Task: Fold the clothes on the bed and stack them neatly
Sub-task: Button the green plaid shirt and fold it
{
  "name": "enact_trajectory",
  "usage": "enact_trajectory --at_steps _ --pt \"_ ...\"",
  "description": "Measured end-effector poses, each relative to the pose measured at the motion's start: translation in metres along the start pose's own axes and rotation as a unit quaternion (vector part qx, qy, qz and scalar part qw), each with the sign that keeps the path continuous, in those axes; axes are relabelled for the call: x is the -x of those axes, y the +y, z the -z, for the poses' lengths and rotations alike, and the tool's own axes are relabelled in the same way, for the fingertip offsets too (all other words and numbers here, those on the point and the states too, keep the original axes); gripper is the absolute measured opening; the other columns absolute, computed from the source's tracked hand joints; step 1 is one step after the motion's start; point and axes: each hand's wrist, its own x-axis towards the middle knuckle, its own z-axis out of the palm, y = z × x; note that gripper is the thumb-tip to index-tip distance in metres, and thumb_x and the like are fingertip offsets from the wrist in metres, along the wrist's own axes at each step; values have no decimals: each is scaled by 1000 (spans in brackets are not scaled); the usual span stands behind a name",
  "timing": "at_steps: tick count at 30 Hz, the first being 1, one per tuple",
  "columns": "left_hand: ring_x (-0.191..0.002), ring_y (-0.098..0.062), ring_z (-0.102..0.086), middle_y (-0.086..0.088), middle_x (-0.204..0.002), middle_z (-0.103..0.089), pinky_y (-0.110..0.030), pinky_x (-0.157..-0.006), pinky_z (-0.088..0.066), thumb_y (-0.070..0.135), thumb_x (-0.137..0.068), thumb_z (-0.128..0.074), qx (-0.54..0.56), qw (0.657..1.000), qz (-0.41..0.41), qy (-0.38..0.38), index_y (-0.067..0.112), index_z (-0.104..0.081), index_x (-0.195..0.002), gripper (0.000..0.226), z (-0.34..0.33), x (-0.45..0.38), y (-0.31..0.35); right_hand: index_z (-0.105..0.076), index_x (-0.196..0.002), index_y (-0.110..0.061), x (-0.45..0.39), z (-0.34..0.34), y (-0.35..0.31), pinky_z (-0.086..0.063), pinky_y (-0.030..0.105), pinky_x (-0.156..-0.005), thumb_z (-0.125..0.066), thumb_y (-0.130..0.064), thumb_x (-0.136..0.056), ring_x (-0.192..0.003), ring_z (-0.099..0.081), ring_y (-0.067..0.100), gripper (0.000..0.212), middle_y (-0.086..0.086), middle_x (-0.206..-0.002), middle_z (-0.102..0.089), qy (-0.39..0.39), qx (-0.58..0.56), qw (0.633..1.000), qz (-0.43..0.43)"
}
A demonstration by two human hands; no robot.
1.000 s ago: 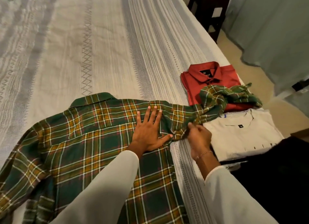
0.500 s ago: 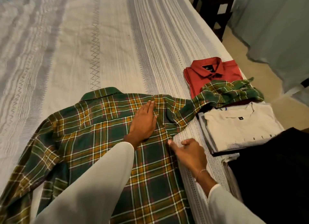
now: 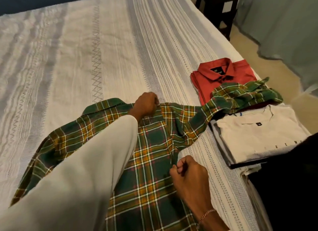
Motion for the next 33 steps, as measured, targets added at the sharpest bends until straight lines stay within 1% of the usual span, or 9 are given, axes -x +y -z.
enact_trajectory --at_steps 3,7,9,13,19,24,27,30,33 --pt "-90 -19 -62 -6 -100 -68 -23 -79 -51 11 -90 -72 88 996 -1 -1 10 -73 -96 7 23 -2 -7 -58 -91 -32 19 -9 -28 -51 20 -71 -70 -28 -89 -75 -59 3 13 -12 -79 -64 -19 11 999 40" --pt "-80 -15 -66 -6 -100 -71 -21 -72 -55 13 -88 -77 210 977 38 -18 11 -76 -98 11 56 12 -25 -61 -128 -26 38 -33 -58 -38 7 -65 -57 -32 -99 -84 -52 3 30 -13 -101 -55 -29 46 993 100" --pt "-67 -17 -70 -10 -94 -73 -20 -58 -57 9 -91 -73 269 959 76 -42 12 -73 -102 11 69 25 -39 -54 -141 -26 43 -48 -68 -39 8 -79 -48 -36 -103 -93 -51 3 40 -9 -114 -55 -50 70 990 108" --pt "-79 -28 -76 -17 -96 -73 -30 -66 -63 4 -94 -67 373 914 135 -89 9 -64 -107 14 79 48 -68 -18 -160 -29 50 -71 -84 -38 24 -109 -40 -42 -106 -128 -49 13 59 -4 -148 -40 -113 117 980 113" --pt "-73 -22 -70 -15 -97 -66 -27 -60 -62 6 -96 -64 314 925 211 22 4 -64 -98 3 67 58 -104 -7 -161 -29 61 -109 -77 -40 21 -109 -39 -39 -107 -124 -52 12 64 -2 -150 -41 -171 141 971 95" --pt "-77 -29 -71 -12 -90 -69 -44 -80 -62 9 -91 -65 201 952 194 127 11 -64 -88 4 45 71 -124 -16 -161 -29 59 -130 -58 -44 27 -107 -40 -44 -104 -120 -57 15 64 -2 -139 -58 -174 148 969 97" --pt "-89 -23 -63 -4 -96 -64 -32 -83 -53 9 -94 -61 184 948 198 169 13 -62 -99 7 35 89 -115 -20 -160 -26 54 -134 -55 -45 35 -109 -40 -53 -103 -127 -56 20 66 2 -142 -57 -182 173 963 96" --pt "-91 -22 -62 -7 -100 -65 -34 -85 -52 13 -93 -62 151 953 178 194 11 -57 -113 21 26 113 -108 -17 -160 -25 54 -136 -51 -40 41 -116 -50 -57 -98 -137 -48 25 77 2 -151 -49 -201 140 966 84" --pt "-83 -23 -62 -7 -90 -65 -37 -79 -54 21 -90 -66 151 959 160 178 14 -55 -104 19 17 149 -99 -23 -160 -25 68 -134 -42 -38 40 -118 -62 -43 -97 -139 -46 23 76 0 -152 -47 -196 73 974 91"
